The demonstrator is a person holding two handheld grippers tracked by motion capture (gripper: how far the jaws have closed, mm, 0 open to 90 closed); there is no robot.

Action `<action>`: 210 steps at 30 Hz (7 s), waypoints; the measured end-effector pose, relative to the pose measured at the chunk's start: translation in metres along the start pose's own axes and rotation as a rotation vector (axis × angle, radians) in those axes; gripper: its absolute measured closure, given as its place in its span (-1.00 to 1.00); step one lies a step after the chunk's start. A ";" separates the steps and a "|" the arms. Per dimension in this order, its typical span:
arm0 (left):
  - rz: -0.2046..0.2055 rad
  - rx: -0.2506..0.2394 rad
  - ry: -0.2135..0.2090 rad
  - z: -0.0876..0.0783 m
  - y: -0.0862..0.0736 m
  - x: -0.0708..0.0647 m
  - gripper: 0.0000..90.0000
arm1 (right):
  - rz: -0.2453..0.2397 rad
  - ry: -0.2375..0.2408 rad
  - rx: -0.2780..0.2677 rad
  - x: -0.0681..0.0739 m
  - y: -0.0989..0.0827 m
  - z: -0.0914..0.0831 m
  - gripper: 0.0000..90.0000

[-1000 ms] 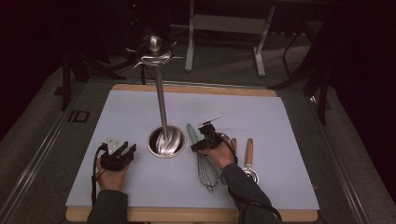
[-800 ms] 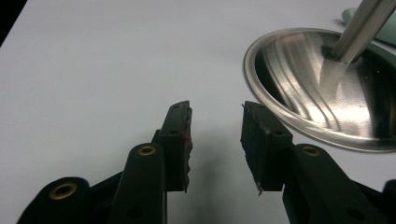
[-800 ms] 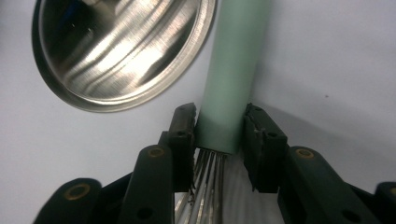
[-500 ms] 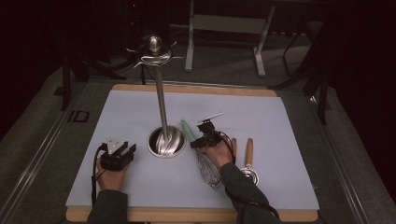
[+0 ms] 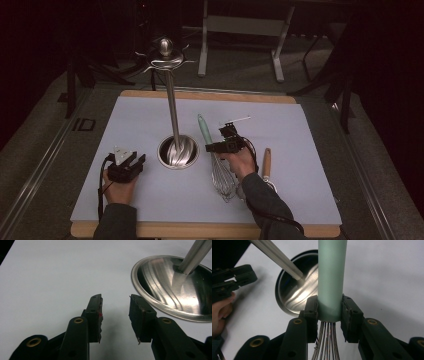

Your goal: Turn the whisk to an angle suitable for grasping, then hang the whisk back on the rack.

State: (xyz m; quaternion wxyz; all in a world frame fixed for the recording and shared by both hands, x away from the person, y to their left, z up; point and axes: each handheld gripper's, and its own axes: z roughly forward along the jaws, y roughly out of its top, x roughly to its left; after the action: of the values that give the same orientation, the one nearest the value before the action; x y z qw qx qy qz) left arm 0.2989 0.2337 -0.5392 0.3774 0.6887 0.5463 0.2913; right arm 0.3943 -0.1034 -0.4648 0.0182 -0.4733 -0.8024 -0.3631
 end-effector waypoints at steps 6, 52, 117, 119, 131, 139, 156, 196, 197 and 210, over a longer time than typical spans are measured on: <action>0.001 0.000 0.001 0.000 0.000 0.000 0.39 | -0.079 0.025 -0.040 0.008 0.001 -0.007 0.54; -0.017 -0.002 0.002 0.000 0.000 0.001 0.39 | -0.239 0.093 -0.217 0.040 0.008 -0.054 0.54; -0.016 -0.004 0.005 0.000 0.000 0.001 0.39 | -0.580 0.100 -0.484 0.088 0.020 -0.121 0.54; -0.016 -0.004 0.005 0.000 0.000 0.001 0.39 | -0.588 0.098 -0.485 0.090 0.021 -0.122 0.54; -0.015 -0.004 0.005 0.000 0.000 0.001 0.39 | -0.626 0.105 -0.522 0.102 0.026 -0.133 0.54; -0.014 -0.003 0.005 0.000 0.000 0.001 0.39 | -0.647 0.119 -0.539 0.110 0.029 -0.138 0.53; -0.015 -0.003 0.003 0.000 0.000 0.001 0.39 | -0.645 0.111 -0.523 0.117 0.038 -0.131 0.53; -0.012 0.000 0.005 0.000 0.000 0.001 0.38 | -0.637 -0.005 -0.392 0.094 0.044 -0.114 0.46; -0.012 -0.001 0.005 0.000 0.000 0.001 0.38 | -0.642 -0.014 -0.381 0.093 0.043 -0.114 0.46; -0.020 -0.005 -0.003 0.000 0.000 0.002 0.40 | -0.693 -0.108 -0.235 0.075 0.022 -0.104 0.36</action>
State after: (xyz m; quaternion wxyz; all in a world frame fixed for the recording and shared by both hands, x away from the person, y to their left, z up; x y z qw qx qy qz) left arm 0.2992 0.2356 -0.5393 0.3828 0.6827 0.5517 0.2881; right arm 0.3368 -0.1032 -0.3479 -0.2030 -0.1909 -0.8676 -0.4119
